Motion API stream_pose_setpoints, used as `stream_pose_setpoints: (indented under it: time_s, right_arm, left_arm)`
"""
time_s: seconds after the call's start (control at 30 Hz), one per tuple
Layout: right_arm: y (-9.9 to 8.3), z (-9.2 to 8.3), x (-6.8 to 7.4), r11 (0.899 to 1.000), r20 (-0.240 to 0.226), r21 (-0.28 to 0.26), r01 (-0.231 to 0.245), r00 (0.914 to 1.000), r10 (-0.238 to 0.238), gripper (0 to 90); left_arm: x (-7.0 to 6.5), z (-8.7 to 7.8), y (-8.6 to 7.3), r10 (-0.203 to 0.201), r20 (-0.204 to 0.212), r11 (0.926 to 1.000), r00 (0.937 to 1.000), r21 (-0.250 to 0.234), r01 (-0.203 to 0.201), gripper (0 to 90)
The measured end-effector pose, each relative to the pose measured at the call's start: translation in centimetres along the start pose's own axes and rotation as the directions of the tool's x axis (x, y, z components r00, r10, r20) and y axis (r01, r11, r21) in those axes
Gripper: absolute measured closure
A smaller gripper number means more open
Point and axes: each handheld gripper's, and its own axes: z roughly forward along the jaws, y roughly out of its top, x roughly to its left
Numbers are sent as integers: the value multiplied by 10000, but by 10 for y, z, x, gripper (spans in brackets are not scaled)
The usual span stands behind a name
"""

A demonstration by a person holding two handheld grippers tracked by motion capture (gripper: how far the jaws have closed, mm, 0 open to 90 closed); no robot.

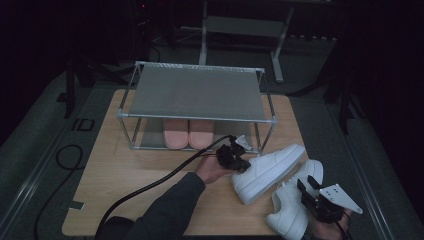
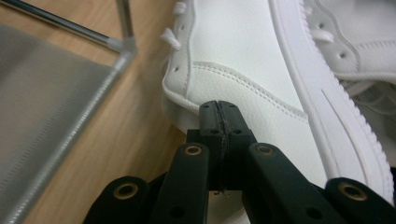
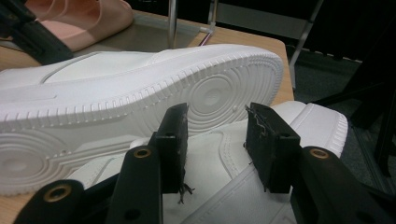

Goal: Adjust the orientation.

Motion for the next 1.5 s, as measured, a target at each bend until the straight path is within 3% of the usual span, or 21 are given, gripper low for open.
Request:
stream_pose_setpoints:
  time_s: [0.27, 0.43, 0.73, 1.03, 1.5]
  right_arm:
    - [0, 0, 0, 10000, -4, 1, -17, 10000, 17, 582]
    - [0, 0, 0, 10000, -2, -1, 1, 10000, -1, 582]
    - [0, 0, 0, 10000, -21, -20, 17, 10000, -17, 582]
    - [0, 1, 0, 10000, -24, -10, 3, 10000, -3, 582]
    - [0, 1, 0, 10000, -81, -3, -41, 10000, 41, 585]
  left_arm:
    - [-7, -3, -11, 72, 207, 9997, 9998, 235, -77, 889]
    - [-4, 4, -22, -18, 273, 9974, 9996, 724, -1, 868]
    - [4, 14, -15, -486, 498, 9983, 9976, 336, 469, 893]
    - [-5, 9, -2, -207, 693, 9993, 9974, -283, 227, 895]
    - [-35, -2, 18, 774, 659, 9945, 9948, -752, -724, 896]
